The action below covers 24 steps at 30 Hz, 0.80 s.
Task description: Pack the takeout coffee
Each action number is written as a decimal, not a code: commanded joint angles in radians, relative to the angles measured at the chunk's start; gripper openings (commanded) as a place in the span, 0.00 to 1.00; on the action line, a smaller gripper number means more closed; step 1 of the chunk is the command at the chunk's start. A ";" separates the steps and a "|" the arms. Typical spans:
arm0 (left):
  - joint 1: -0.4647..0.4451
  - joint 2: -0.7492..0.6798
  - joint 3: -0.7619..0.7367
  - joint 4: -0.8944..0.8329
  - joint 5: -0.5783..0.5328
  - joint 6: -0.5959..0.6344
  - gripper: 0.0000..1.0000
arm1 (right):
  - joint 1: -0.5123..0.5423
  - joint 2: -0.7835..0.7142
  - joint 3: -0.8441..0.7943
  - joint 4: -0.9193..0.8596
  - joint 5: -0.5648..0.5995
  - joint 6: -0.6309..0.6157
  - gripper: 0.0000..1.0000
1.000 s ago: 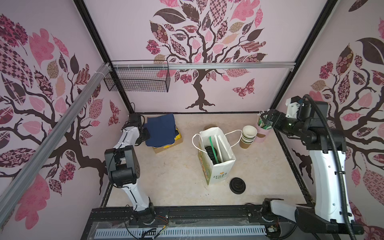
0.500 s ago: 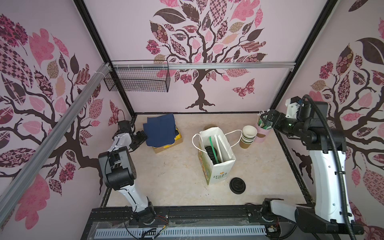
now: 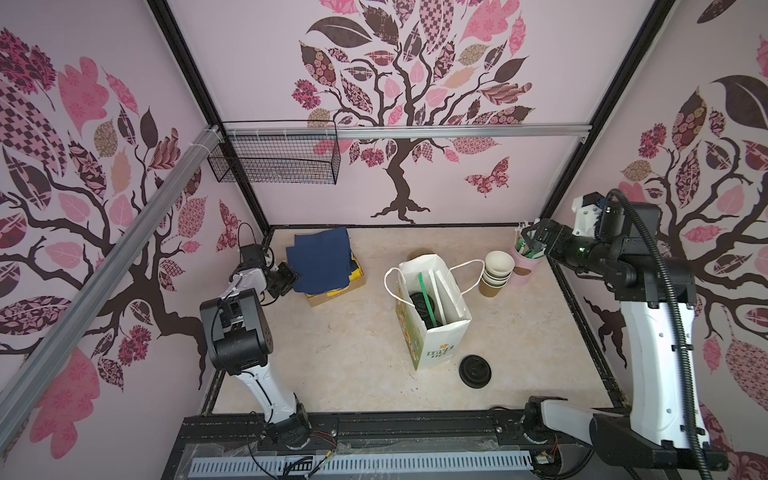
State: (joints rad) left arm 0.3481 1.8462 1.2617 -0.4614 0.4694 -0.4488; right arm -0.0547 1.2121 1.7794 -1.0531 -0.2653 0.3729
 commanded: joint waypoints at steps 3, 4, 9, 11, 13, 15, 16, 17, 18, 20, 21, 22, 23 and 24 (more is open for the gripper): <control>-0.001 0.009 -0.006 0.004 0.031 0.008 0.30 | -0.002 -0.020 0.027 -0.011 -0.007 -0.012 0.97; -0.001 0.004 -0.003 -0.001 0.031 0.010 0.27 | -0.002 -0.022 0.027 -0.012 -0.006 -0.011 0.97; -0.002 -0.006 0.005 -0.023 0.035 0.023 0.09 | -0.002 -0.028 0.019 -0.009 -0.006 -0.012 0.97; 0.000 0.001 0.013 -0.034 0.046 0.025 0.03 | -0.002 -0.035 0.015 -0.001 -0.005 -0.011 0.97; 0.000 -0.005 0.017 -0.038 0.046 0.025 0.00 | -0.002 -0.036 0.017 -0.004 -0.003 -0.011 0.97; 0.000 -0.017 0.018 -0.041 0.047 0.025 0.00 | -0.002 -0.038 0.017 -0.007 -0.004 -0.010 0.97; 0.000 -0.025 0.021 -0.046 0.046 0.026 0.00 | -0.002 -0.040 0.018 -0.008 -0.002 -0.011 0.97; 0.000 -0.032 0.025 -0.052 0.047 0.028 0.00 | -0.002 -0.040 0.018 -0.009 0.000 -0.011 0.97; 0.000 -0.039 0.027 -0.056 0.048 0.026 0.00 | -0.002 -0.042 0.018 -0.010 0.001 -0.010 0.97; 0.001 -0.058 0.035 -0.063 0.051 0.022 0.00 | -0.002 -0.044 0.018 -0.010 0.003 -0.011 0.97; 0.000 -0.068 0.041 -0.066 0.053 0.018 0.00 | -0.002 -0.045 0.020 -0.011 0.003 -0.010 0.97; 0.000 -0.080 0.047 -0.069 0.054 0.014 0.00 | -0.002 -0.045 0.022 -0.013 0.003 -0.011 0.97; -0.001 -0.094 0.053 -0.072 0.057 0.010 0.00 | -0.002 -0.045 0.023 -0.014 0.002 -0.011 0.97; 0.000 -0.106 0.058 -0.075 0.059 0.005 0.00 | -0.003 -0.045 0.026 -0.016 0.001 -0.011 0.97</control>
State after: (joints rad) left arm 0.3481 1.7981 1.2655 -0.5232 0.5068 -0.4423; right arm -0.0547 1.1854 1.7794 -1.0531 -0.2653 0.3729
